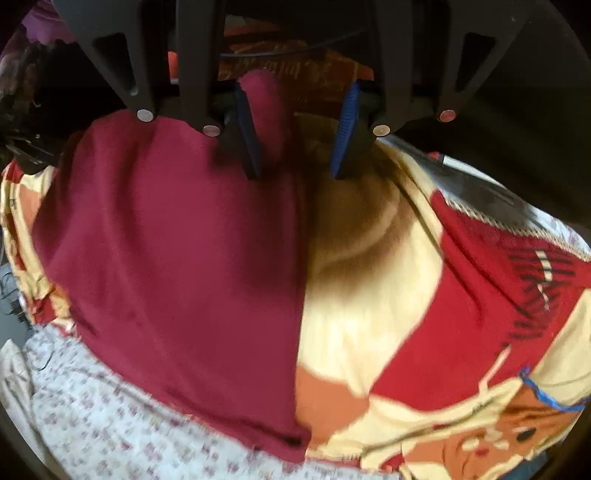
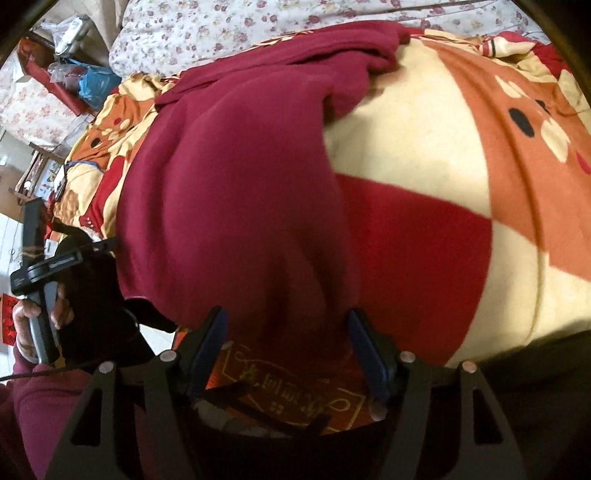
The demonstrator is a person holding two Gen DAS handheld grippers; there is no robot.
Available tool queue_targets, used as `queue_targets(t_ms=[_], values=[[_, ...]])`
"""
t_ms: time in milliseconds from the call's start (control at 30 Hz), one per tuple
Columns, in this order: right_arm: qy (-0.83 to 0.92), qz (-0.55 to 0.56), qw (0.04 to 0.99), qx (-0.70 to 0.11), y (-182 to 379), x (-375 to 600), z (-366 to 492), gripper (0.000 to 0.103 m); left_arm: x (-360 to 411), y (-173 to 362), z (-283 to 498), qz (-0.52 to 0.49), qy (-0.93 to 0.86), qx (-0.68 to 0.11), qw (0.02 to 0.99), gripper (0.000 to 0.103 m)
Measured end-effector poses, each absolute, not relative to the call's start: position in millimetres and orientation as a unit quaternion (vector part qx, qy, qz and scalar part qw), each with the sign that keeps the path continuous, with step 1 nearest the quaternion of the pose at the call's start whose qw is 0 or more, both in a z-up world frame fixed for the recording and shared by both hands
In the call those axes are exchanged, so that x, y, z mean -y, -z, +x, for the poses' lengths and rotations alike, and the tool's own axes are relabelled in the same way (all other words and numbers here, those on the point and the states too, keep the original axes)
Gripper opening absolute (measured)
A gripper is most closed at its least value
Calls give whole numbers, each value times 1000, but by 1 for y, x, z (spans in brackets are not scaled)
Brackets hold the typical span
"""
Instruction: Fold small clothes
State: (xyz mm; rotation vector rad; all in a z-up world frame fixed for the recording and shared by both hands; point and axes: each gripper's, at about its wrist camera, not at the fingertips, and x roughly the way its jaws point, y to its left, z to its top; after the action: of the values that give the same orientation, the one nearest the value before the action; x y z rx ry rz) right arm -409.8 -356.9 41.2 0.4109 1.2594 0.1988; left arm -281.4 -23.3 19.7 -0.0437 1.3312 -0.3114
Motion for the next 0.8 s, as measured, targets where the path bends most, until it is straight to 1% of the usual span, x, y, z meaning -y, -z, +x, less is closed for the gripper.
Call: queue_targets(t_ms=[100, 233, 333, 467, 667, 800], values=[[-84, 189, 786, -583, -39, 359, -410, 71, 19, -16, -281, -33, 141, -626, 766, 28], [-63, 215, 792, -568, -44, 373, -412, 71, 10, -13, -288, -43, 138, -633, 760, 28], [-59, 226, 787, -571, -42, 382, -411, 71, 7, -7, -292, -50, 138, -637, 757, 28], [-66, 212, 783, -581, -28, 371, -409, 73, 18, 8, -292, -54, 154, -659, 734, 28], [-116, 176, 782, -587, -33, 352, -405, 73, 33, 14, -293, -47, 171, -668, 723, 28], [-102, 228, 780, -575, -27, 365, -402, 73, 33, 18, -289, -46, 167, -672, 720, 28]])
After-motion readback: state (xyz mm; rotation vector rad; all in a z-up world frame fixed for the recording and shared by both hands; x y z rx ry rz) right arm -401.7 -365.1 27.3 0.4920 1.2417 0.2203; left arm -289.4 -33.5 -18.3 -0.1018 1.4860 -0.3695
